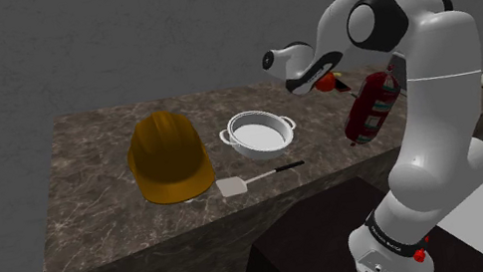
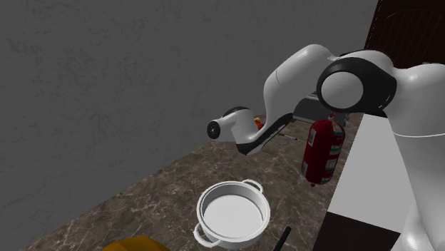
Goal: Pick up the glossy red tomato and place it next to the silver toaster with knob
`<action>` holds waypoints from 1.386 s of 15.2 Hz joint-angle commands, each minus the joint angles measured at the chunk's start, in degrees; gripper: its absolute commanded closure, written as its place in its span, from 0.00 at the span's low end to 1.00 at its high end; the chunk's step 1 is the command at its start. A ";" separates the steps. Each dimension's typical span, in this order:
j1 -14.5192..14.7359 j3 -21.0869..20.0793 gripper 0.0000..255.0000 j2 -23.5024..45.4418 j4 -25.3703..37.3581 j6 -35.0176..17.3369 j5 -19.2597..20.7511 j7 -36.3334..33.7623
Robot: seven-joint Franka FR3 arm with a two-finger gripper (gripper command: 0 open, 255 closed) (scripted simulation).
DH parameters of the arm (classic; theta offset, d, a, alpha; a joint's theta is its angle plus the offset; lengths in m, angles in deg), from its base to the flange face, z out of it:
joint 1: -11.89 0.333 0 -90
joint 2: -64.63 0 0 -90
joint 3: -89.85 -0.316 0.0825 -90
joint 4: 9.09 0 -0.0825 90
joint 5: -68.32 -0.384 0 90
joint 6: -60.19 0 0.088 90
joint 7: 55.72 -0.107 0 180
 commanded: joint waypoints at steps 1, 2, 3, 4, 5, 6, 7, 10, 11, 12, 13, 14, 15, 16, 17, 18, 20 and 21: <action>-0.05 0.00 1.00 -0.97 -0.20 0.23 -0.28 0.90; -0.04 -0.03 1.00 -1.49 -0.25 0.39 -0.44 1.40; -0.04 -0.05 1.00 -2.01 -0.31 0.56 -0.60 1.89; -0.03 -0.07 1.00 -2.53 -0.36 0.72 -0.76 2.38; -0.06 -0.03 1.00 -1.90 -0.21 0.52 -0.59 1.87; -0.06 -0.03 0.00 -1.90 -0.21 0.52 -0.59 1.87; -1.40 0.08 0.00 -1.89 -0.12 -0.64 -0.94 7.64; -3.78 0.34 0.00 -1.22 0.64 -2.55 -1.38 16.43; -4.11 0.52 0.00 -0.80 0.92 -3.01 -1.16 16.39; -4.43 0.70 0.00 -0.38 1.21 -3.47 -0.94 16.34; -4.76 0.88 0.00 0.06 1.51 -3.93 -0.72 16.30; -5.09 1.06 0.00 0.50 1.82 -4.38 -0.51 16.26; -5.42 1.23 0.00 0.95 2.15 -4.83 -0.30 16.22; -5.75 1.41 0.00 1.40 2.49 -5.27 -0.10 16.19; -5.94 1.51 0.00 1.66 2.69 -5.53 0.01 16.17; -5.94 1.51 0.00 1.66 2.68 -5.53 0.02 16.17; -5.94 1.51 0.00 1.66 2.69 -5.53 0.01 16.17; -5.94 1.51 0.00 1.66 2.69 -5.53 0.01 16.17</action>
